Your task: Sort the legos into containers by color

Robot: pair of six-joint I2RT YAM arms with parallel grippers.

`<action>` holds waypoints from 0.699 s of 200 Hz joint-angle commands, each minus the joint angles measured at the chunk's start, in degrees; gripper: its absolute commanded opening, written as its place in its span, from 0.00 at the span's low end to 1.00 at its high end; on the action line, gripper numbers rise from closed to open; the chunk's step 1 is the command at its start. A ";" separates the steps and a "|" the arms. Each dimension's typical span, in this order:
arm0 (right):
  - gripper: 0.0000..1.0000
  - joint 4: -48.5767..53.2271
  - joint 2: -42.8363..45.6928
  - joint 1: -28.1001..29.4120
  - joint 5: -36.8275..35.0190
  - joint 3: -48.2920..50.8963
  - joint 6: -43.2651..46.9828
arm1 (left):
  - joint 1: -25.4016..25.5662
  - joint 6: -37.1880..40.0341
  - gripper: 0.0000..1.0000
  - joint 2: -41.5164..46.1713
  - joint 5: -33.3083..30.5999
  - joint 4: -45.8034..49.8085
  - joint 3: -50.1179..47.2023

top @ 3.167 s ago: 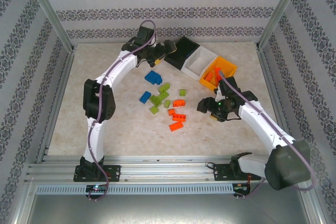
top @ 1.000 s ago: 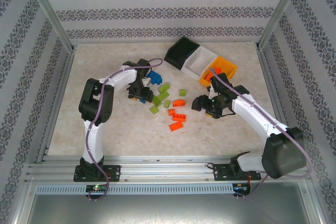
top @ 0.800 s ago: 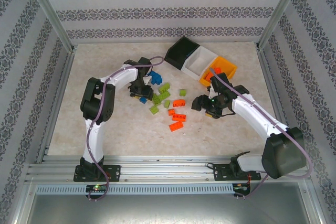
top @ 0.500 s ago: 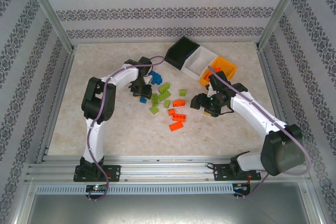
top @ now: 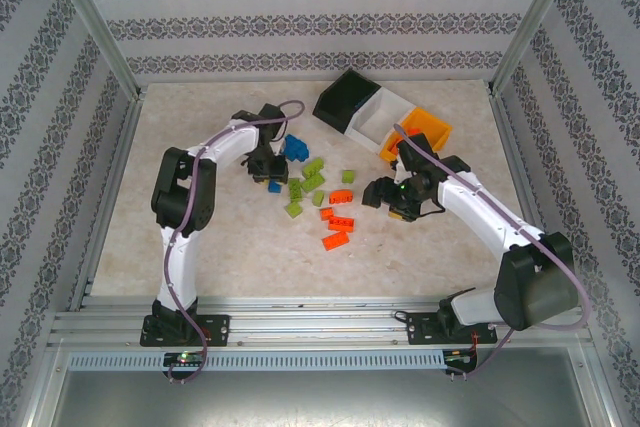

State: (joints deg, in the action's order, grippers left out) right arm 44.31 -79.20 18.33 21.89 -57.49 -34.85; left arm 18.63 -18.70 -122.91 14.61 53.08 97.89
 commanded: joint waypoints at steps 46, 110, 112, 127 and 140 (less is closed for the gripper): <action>0.71 0.65 2.77 -4.75 1.48 1.67 2.28 | -0.95 -36.66 0.33 -0.71 21.37 -35.20 6.66; 0.71 1.99 7.99 -10.09 2.18 5.26 2.92 | 2.05 -53.60 0.33 -20.87 20.99 -48.19 33.58; 0.71 2.05 8.13 -10.20 2.19 5.35 3.01 | 2.14 -53.80 0.33 -21.53 20.88 -47.86 34.60; 0.71 2.63 9.16 -11.16 2.12 5.72 3.07 | 2.61 -55.38 0.33 -26.55 20.07 -46.63 41.49; 0.71 3.20 9.88 -11.89 2.10 5.81 3.17 | 2.65 -57.64 0.33 -29.67 19.35 -47.54 44.40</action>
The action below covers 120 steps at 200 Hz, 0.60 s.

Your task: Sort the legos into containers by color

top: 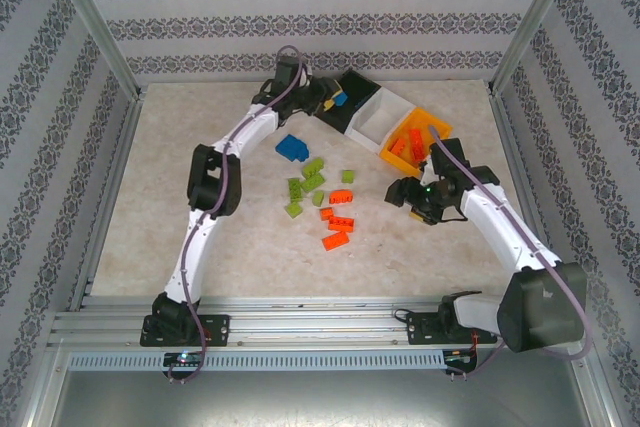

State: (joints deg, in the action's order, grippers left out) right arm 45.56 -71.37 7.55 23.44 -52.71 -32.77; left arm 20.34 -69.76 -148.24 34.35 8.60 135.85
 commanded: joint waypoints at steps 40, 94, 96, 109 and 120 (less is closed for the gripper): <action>0.71 3.13 3.51 -2.15 0.46 1.55 1.38 | 0.83 -9.56 0.35 -8.11 -2.70 -5.26 8.60; 0.71 3.01 3.43 -2.72 0.73 1.75 1.42 | 0.23 -10.00 0.66 -9.34 -3.03 -5.01 9.80; 0.71 3.03 3.43 -2.72 0.79 1.74 1.43 | 0.16 -10.04 0.67 -9.28 -2.98 -5.00 9.79; 0.71 2.86 3.26 -2.68 0.98 1.82 1.34 | 0.06 -9.94 0.68 -9.22 -2.71 -5.02 9.78; 0.71 2.70 3.26 -2.72 1.16 1.90 1.27 | 0.08 -9.69 0.69 -8.93 -2.40 -4.83 9.78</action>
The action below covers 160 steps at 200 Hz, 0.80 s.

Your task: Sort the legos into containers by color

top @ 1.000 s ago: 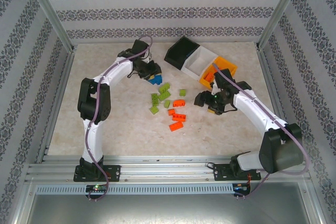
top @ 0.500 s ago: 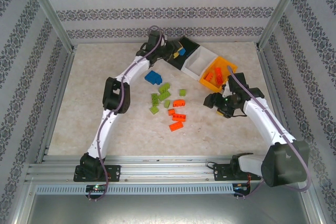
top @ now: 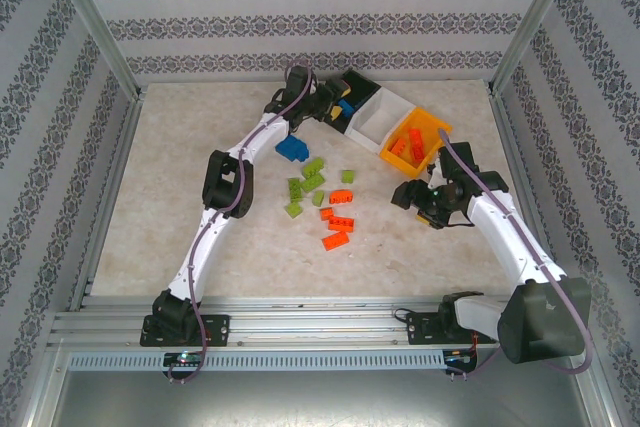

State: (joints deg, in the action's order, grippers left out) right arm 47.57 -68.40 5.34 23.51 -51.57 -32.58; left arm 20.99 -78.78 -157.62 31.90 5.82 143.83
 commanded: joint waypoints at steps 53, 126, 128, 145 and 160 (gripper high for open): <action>0.71 0.51 0.90 -0.42 1.71 0.86 0.65 | -0.77 6.20 0.70 4.20 2.87 3.26 1.09; 0.71 -1.62 1.48 2.21 1.83 1.54 -1.38 | -0.84 25.24 0.76 16.40 3.53 18.95 -6.11; 0.71 -1.67 1.46 2.34 1.81 1.56 -1.53 | -0.86 25.67 0.76 16.67 3.48 19.37 -6.22; 0.71 -2.55 1.10 3.29 1.81 1.52 -1.81 | -0.87 30.14 0.78 19.51 2.74 23.39 -7.79; 0.71 -3.03 0.32 4.09 1.81 1.23 -1.97 | -0.86 33.94 0.81 22.13 1.53 26.70 -9.56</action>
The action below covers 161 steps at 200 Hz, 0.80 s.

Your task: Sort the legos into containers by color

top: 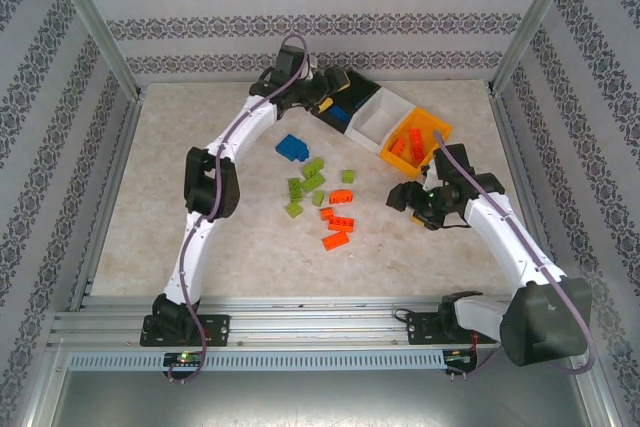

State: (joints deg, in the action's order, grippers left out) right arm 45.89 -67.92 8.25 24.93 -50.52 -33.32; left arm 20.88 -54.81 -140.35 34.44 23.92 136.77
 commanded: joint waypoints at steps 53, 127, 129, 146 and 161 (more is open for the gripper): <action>0.71 -2.73 -3.03 4.09 0.46 -1.24 -1.27 | -0.85 18.87 0.96 16.25 -5.96 12.20 -16.39; 0.71 -3.13 -7.23 6.73 0.82 -3.57 -0.77 | -1.59 21.47 1.00 28.57 -10.15 8.40 -36.63; 0.71 -3.12 -7.34 6.79 0.82 -3.65 -0.78 | -1.63 21.55 1.00 28.98 -10.24 8.04 -37.27; 0.71 -3.47 -8.70 7.69 0.93 -4.26 -0.82 | -1.63 21.55 1.00 32.73 -10.85 4.33 -42.97; 0.71 -3.70 -9.95 8.80 0.96 -4.89 -0.80 | -1.60 21.53 1.00 35.58 -10.88 2.39 -47.28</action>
State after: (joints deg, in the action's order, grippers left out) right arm 42.92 -76.09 15.53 25.04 -53.32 -34.24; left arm 19.64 -35.14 -110.48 24.93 31.57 94.37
